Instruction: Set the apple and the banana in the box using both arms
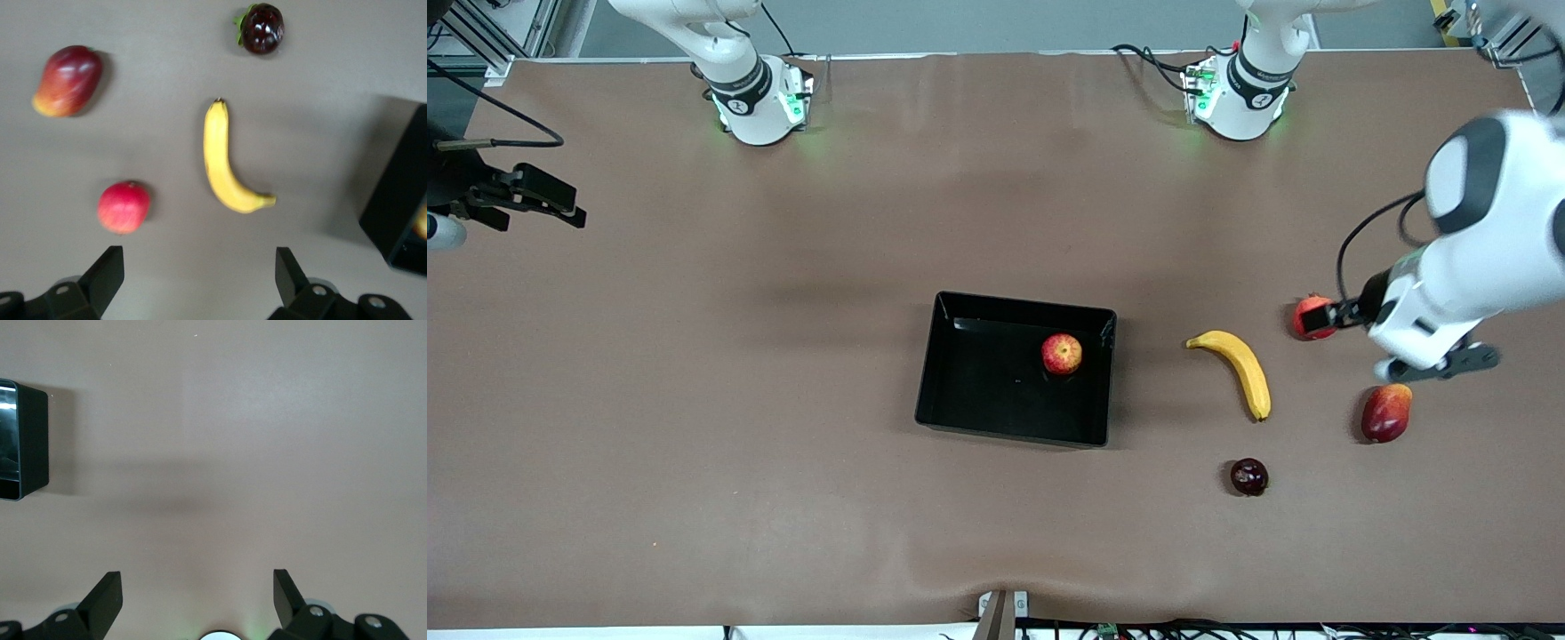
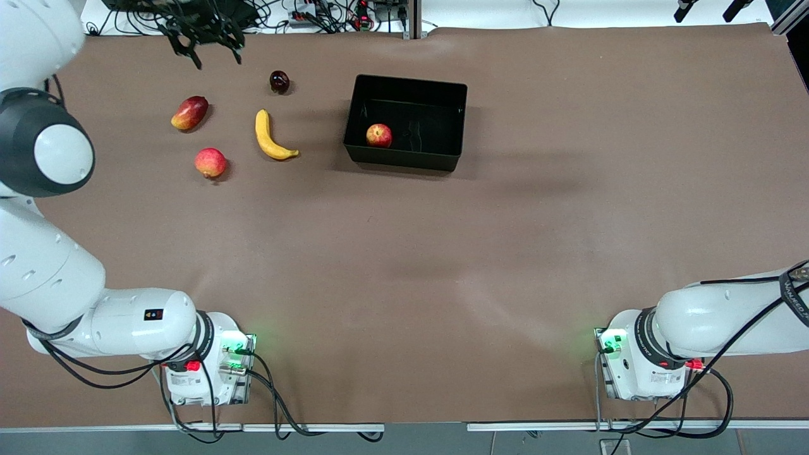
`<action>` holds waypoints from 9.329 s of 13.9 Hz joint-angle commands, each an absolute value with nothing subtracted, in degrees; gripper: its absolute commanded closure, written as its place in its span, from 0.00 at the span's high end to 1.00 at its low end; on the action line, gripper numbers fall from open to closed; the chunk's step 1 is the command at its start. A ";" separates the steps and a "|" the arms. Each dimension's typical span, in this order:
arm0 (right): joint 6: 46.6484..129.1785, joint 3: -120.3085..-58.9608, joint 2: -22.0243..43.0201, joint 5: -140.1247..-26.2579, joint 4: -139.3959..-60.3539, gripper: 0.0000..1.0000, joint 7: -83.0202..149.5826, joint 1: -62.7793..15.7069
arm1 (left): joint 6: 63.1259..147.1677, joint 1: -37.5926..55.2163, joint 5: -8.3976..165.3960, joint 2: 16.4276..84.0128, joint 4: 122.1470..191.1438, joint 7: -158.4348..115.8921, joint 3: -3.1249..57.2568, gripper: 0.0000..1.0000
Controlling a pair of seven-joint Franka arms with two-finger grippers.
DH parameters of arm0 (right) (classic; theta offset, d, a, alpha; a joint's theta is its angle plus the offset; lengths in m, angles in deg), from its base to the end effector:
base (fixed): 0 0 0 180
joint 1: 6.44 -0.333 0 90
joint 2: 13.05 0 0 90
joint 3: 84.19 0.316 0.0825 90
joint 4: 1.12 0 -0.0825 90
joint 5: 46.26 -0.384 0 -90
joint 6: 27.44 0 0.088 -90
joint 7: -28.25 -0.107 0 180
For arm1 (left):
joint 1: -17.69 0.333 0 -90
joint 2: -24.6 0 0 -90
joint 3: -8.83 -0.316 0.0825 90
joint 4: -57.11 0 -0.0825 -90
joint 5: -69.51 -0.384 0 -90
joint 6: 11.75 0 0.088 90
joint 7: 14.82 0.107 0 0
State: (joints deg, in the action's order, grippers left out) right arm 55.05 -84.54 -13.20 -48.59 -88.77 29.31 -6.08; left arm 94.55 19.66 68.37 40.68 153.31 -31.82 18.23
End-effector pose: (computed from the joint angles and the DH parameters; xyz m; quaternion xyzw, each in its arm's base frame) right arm 0.5400 -0.0019 0.6342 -0.9988 -0.0048 0.0434 0.0209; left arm 0.6254 -0.0715 0.4310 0.9953 0.0821 -0.0519 0.0024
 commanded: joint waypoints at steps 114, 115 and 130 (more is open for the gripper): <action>54.73 -84.27 -12.70 -49.42 -87.86 1.00 29.74 -5.56 | 87.23 5.02 59.58 48.69 128.39 -56.06 17.27 1.00; 54.73 -84.27 -12.70 -49.42 -87.86 1.00 29.74 -5.56 | 85.56 6.51 59.66 47.72 128.39 -53.87 17.27 1.00; 54.73 -84.27 -12.61 -49.42 -87.86 1.00 29.74 -5.73 | 73.06 21.72 62.65 33.49 135.58 -22.65 17.53 1.00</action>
State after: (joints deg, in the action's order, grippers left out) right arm 55.11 -84.51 -12.98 -48.63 -88.75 29.31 -6.09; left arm 72.73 20.67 61.82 38.58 129.86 -25.38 17.24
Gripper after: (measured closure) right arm 0.000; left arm 0.000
